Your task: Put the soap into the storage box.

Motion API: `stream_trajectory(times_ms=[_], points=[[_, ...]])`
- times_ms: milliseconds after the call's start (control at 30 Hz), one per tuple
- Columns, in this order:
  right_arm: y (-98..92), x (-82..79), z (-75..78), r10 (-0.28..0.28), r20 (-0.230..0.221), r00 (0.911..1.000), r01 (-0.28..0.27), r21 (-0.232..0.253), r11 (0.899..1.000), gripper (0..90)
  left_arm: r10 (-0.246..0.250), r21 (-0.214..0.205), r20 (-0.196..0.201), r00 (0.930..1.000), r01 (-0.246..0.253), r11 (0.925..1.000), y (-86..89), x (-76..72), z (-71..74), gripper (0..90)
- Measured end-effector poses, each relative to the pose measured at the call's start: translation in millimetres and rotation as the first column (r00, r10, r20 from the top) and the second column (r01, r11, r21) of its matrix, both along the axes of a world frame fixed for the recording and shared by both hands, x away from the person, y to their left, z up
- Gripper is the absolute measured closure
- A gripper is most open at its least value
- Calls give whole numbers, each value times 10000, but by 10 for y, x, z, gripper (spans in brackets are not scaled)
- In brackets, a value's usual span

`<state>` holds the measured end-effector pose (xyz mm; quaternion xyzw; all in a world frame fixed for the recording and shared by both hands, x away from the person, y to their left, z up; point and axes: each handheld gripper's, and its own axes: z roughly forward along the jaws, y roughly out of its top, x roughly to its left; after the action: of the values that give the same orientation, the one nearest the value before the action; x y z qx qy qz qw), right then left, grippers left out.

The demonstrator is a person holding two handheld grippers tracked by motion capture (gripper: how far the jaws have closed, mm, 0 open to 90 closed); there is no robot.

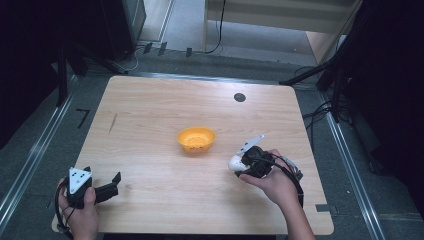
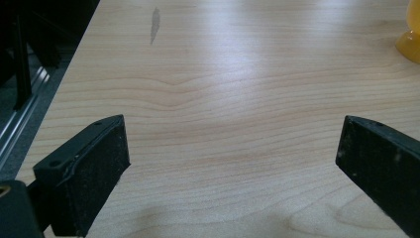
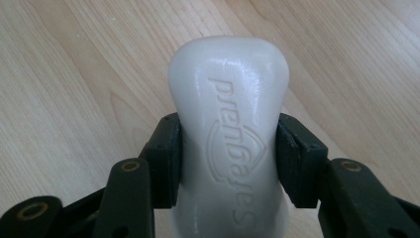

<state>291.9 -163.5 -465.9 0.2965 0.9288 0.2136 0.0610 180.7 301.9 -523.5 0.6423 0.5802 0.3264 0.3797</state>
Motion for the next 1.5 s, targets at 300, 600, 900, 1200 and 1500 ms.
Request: stream_trajectory(times_ms=[300, 600, 900, 1200, 1500], points=[[84, 155, 49, 1647, 487, 9851, -1637, -243, 9862, 510, -12, -70, 41, 10000, 13, 10000, 3, -1, -1, 4], [160, 284, 132, 2673, 764, 9606, -2657, -302, 9636, 510, 73, -103, 34, 10000, -73, 9999, 2, -1, -2, 4], [322, 394, 219, 4047, 1172, 9069, -4002, -602, 9144, 510, 70, -38, 5, 10000, -70, 10000, 0, 1, -1, 4], [553, 538, 330, 4697, 1327, 8728, -4606, -944, 8826, 510, 102, -120, 15, 9999, -102, 9999, 3, 3, -2, 4], [798, 688, 407, 5115, 1455, 8469, -4964, -1289, 8585, 509, 88, -160, 19, 10000, -88, 9998, 9, 2, 0, 4]])
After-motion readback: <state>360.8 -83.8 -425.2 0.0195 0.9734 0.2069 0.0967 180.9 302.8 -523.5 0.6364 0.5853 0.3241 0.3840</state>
